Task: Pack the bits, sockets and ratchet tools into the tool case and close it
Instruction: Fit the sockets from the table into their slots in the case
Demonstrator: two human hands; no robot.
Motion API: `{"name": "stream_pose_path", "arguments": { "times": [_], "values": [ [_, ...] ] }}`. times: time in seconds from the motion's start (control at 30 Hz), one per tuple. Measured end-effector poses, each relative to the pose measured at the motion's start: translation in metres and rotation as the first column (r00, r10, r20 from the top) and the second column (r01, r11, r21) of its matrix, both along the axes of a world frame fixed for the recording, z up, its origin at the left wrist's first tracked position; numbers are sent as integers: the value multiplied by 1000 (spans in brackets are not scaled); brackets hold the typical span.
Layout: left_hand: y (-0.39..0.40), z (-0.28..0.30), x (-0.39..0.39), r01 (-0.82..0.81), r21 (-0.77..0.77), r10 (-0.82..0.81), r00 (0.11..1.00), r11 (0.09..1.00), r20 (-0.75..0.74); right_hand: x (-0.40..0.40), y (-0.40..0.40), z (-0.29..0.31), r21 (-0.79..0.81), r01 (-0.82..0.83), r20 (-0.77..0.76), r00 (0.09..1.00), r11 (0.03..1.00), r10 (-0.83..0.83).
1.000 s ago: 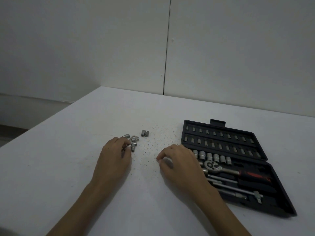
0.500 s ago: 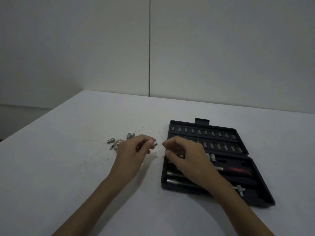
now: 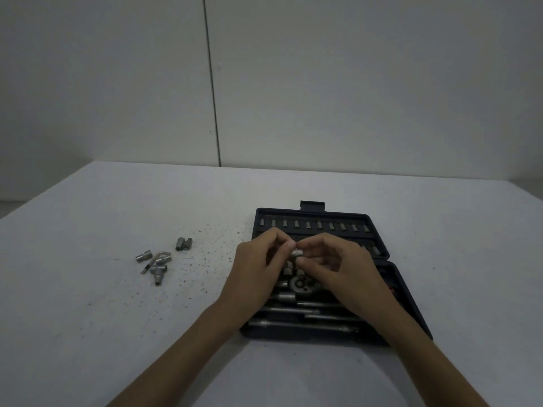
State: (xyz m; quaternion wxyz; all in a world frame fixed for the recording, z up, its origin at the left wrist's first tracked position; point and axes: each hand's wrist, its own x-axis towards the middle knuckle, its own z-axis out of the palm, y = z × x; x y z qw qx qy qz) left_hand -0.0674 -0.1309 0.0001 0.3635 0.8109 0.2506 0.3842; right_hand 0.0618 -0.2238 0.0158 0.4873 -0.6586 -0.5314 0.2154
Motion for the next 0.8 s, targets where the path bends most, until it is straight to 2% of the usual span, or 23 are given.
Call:
{"name": "stream_pose_path", "arguments": {
  "times": [0.2,0.5,0.8],
  "values": [
    [1,-5,0,13,64,-12,1000,998,-24,5,-3,-6,-8,13,28,1000,1000,-13],
    [6,-17,-7,-8,223,34,993,975,-113,16,-12,3,-43,82,-41,996,996,-83],
    [7,-21,-9,-61,151,79,990,987,-113,42,-23,6,-141,245,4,969,959,-247]
  ]
}}
